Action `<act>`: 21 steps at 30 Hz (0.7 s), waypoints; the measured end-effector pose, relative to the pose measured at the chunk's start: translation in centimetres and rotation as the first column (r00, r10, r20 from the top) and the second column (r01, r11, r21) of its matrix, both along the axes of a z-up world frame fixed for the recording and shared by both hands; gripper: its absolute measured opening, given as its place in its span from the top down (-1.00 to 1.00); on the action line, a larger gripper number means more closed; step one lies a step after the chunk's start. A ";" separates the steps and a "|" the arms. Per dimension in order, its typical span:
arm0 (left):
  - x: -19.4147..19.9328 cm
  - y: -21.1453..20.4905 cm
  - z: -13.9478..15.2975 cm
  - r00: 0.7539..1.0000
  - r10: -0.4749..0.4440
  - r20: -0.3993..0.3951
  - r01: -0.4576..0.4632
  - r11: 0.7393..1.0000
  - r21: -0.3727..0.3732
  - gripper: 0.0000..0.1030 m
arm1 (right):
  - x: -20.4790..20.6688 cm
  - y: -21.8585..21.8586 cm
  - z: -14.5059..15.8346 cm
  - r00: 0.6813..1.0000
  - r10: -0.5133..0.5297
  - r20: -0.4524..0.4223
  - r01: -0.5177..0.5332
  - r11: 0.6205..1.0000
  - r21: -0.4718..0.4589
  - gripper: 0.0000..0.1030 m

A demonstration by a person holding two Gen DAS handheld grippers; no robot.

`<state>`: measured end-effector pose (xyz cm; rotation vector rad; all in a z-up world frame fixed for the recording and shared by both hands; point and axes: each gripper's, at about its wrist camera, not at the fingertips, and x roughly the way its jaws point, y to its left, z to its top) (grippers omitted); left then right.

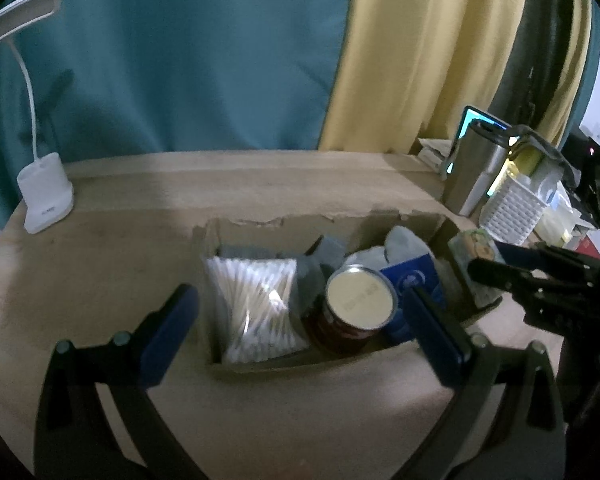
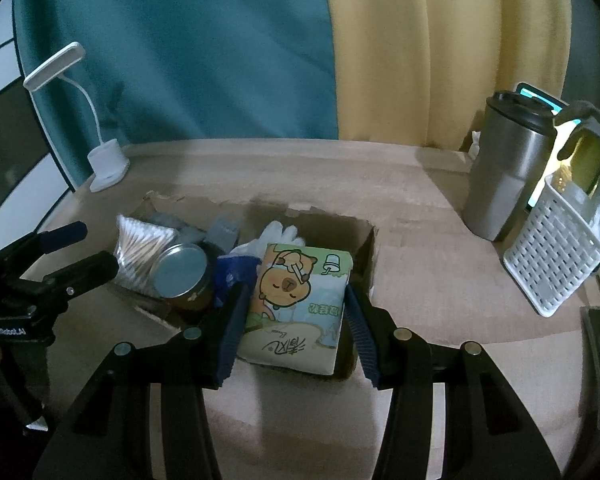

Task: Organize objects
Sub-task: 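Carry the cartoon tissue pack over the box and lower it inside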

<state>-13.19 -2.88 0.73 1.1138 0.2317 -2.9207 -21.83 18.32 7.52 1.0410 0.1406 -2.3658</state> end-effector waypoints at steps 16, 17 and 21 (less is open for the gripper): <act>-1.3 -0.8 -0.3 1.000 0.011 -0.001 -0.011 1.000 0.016 -0.99 | -2.7 -0.6 -0.4 1.000 -0.014 0.019 0.014 1.000 0.000 -0.02; -1.4 -0.8 -0.3 1.000 0.011 -0.001 -0.011 1.000 0.017 -0.99 | -2.8 -0.6 -0.5 1.000 -0.016 0.020 0.016 1.000 0.001 -0.02; -1.8 -0.8 -0.5 1.000 0.012 0.002 -0.012 1.000 0.018 -0.99 | -3.4 -0.6 -0.7 0.999 -0.023 0.029 0.023 1.000 0.004 -0.02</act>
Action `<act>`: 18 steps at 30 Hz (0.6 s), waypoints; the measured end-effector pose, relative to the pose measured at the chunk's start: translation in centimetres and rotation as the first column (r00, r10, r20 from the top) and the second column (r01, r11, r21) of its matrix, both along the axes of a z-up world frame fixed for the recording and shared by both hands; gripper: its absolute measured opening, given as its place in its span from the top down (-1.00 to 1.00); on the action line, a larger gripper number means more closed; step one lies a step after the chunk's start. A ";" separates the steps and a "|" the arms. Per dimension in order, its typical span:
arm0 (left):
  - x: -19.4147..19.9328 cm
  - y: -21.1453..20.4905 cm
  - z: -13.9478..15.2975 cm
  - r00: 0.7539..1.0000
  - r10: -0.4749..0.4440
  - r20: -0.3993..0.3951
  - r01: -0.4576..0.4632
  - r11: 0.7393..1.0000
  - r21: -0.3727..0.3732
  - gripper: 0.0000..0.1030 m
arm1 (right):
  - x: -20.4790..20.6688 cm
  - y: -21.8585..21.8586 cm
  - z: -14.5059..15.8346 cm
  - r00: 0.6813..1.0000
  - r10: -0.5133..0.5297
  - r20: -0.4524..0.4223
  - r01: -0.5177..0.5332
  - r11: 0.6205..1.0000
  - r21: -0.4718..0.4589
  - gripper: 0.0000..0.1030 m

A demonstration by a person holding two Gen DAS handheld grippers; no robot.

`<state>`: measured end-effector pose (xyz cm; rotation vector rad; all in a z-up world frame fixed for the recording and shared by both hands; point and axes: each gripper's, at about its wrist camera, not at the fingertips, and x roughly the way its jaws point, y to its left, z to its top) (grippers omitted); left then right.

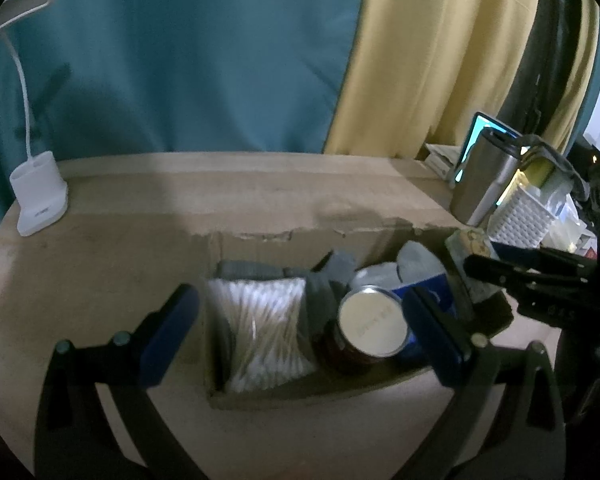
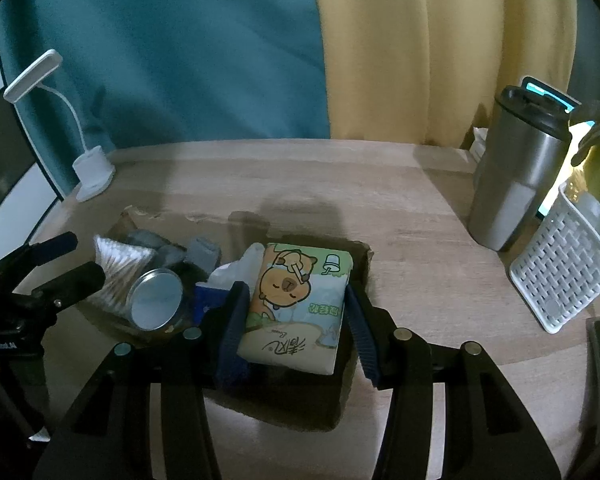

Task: Organize objects
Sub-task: 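Carry the cartoon tissue pack over the box and lower it inside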

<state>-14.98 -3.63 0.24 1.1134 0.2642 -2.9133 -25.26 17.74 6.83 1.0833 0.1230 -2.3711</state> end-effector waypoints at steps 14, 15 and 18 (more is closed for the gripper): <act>-1.0 -0.4 -0.6 1.000 0.005 0.015 -0.005 1.000 0.009 -0.99 | -1.5 -0.2 -0.8 1.000 -0.018 0.017 0.018 1.000 0.016 -0.02; -1.1 -0.4 -0.6 1.000 0.005 0.015 -0.005 1.000 0.008 -0.99 | -1.6 -0.2 -0.9 1.000 -0.019 0.017 0.019 1.000 0.017 -0.02; -1.2 -0.4 -0.7 1.000 0.004 0.017 -0.005 1.000 0.009 -0.99 | -1.8 -0.3 -0.9 1.000 -0.023 0.016 0.023 1.000 0.017 -0.06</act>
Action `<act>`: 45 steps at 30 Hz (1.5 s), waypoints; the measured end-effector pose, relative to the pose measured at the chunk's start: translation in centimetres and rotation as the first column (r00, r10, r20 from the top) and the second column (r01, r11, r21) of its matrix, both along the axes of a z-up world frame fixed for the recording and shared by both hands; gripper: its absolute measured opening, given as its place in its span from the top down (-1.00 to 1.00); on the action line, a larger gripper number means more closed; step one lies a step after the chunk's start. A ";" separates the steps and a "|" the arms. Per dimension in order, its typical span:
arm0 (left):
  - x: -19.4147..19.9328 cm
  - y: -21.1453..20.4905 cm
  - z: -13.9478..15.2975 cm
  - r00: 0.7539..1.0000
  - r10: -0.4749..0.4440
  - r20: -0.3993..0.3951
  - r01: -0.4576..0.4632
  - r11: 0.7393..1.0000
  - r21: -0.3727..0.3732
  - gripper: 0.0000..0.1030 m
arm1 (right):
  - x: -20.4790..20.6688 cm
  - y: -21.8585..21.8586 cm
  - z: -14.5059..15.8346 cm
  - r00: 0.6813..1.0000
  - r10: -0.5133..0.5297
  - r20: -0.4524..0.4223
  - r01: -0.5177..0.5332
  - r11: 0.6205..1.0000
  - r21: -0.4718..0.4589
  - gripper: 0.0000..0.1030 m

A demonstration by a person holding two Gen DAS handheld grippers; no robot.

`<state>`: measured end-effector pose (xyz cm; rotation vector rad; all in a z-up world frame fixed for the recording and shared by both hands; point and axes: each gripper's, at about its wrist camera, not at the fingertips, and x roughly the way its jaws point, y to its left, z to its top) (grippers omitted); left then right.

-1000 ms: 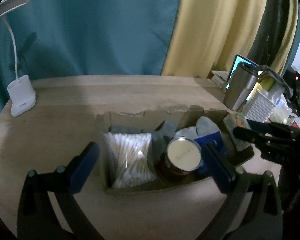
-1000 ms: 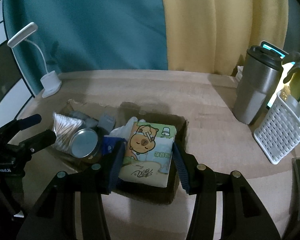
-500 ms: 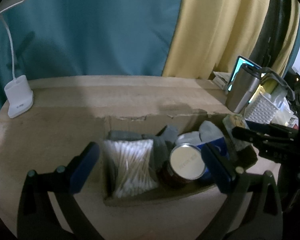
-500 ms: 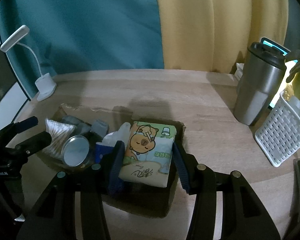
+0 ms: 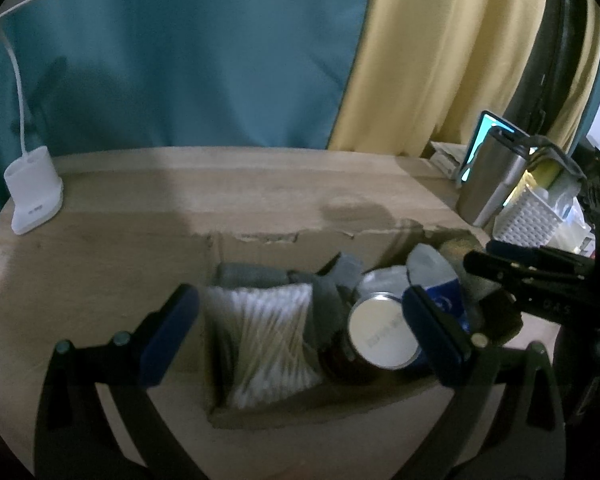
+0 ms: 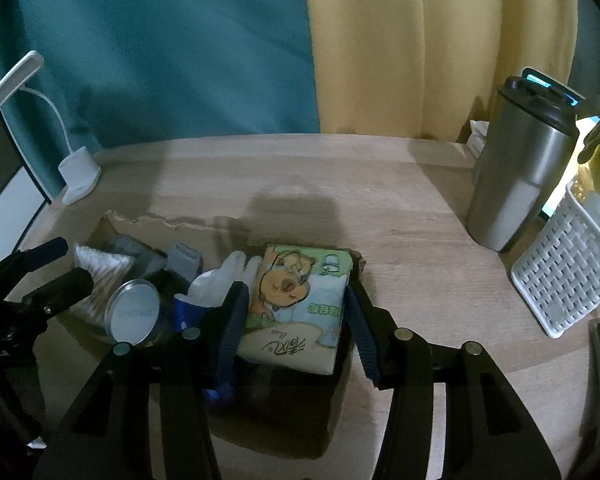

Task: Organize objects
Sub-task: 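Carry the cartoon tissue pack over the box and lower it inside, then open the right gripper to release the tissue pack into the box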

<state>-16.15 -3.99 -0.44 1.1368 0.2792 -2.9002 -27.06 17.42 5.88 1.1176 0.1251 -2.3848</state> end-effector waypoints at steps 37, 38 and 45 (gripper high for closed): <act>2.1 0.8 1.5 0.999 -0.008 -0.040 0.008 1.000 -0.008 -0.99 | 2.2 0.9 0.8 1.000 0.010 -0.027 -0.011 1.000 -0.014 -0.39; 2.2 0.8 1.5 0.999 -0.008 -0.041 0.008 1.000 -0.008 -0.99 | 2.4 0.9 0.9 1.000 0.010 -0.029 -0.011 1.000 -0.014 -0.39; 3.0 0.9 1.7 0.999 -0.010 -0.046 0.010 1.000 -0.008 -0.99 | 3.4 0.7 1.1 0.999 0.020 -0.033 -0.021 1.000 -0.013 -0.39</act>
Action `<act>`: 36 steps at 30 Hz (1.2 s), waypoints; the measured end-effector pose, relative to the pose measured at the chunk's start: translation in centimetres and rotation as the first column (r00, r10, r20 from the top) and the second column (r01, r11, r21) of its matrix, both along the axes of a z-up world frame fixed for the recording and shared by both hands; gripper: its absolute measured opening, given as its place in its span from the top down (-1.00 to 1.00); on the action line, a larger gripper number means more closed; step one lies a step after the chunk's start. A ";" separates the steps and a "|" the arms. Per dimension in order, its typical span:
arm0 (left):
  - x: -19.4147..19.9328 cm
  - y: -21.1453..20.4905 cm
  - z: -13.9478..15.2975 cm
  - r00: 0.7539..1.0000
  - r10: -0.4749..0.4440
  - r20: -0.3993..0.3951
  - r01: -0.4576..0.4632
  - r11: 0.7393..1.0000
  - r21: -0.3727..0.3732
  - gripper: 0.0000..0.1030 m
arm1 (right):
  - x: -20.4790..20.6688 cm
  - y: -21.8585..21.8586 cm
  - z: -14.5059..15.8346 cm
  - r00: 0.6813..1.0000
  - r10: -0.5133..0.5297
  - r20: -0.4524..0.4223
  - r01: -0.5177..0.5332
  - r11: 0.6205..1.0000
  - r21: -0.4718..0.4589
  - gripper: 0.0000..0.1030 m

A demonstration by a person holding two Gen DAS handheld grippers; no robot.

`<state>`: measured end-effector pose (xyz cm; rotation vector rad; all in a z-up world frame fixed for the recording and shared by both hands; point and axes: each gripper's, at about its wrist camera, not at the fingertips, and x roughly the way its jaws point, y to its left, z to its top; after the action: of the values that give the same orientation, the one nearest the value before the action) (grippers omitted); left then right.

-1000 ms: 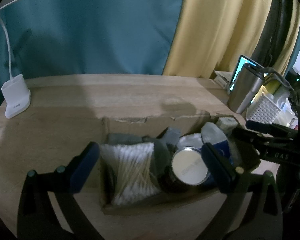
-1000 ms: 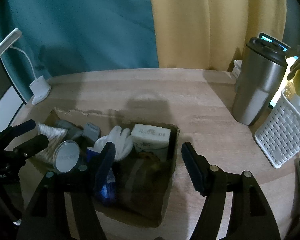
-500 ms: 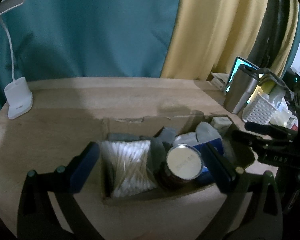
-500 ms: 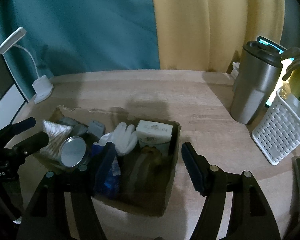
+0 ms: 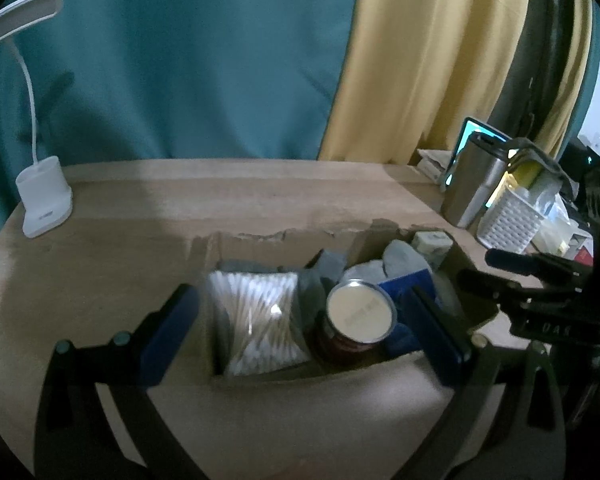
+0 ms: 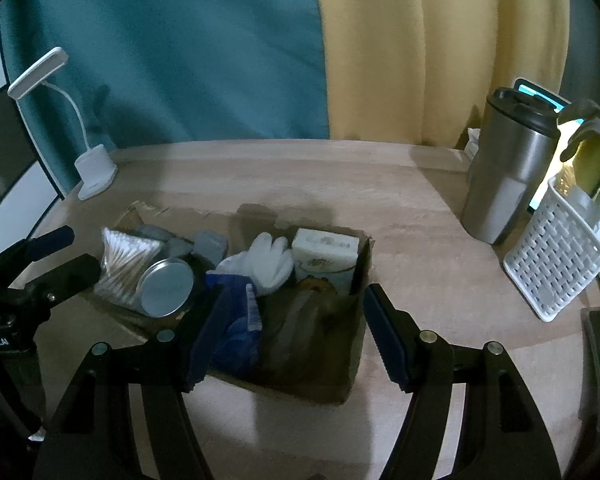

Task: Organize objects

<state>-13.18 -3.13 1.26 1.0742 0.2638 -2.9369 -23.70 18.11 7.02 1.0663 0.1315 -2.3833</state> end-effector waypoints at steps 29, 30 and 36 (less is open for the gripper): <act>3.1 0.4 0.4 1.000 -0.006 -0.009 0.006 1.000 -0.009 -0.99 | 3.9 0.4 0.3 1.000 0.003 -0.016 -0.003 1.000 -0.005 -0.39; 3.2 0.4 0.3 1.000 -0.006 -0.008 0.005 1.000 -0.009 -0.99 | 4.0 0.4 0.2 1.000 0.004 -0.015 -0.004 1.000 -0.004 -0.39; 3.7 0.6 0.1 1.000 -0.005 -0.010 0.005 1.000 -0.006 -0.99 | 4.5 0.5 0.1 1.000 0.005 -0.015 -0.005 1.000 -0.003 -0.39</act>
<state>-9.52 -2.56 1.38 1.0614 0.2522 -2.9458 -19.18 18.64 7.12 1.0457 0.1354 -2.3869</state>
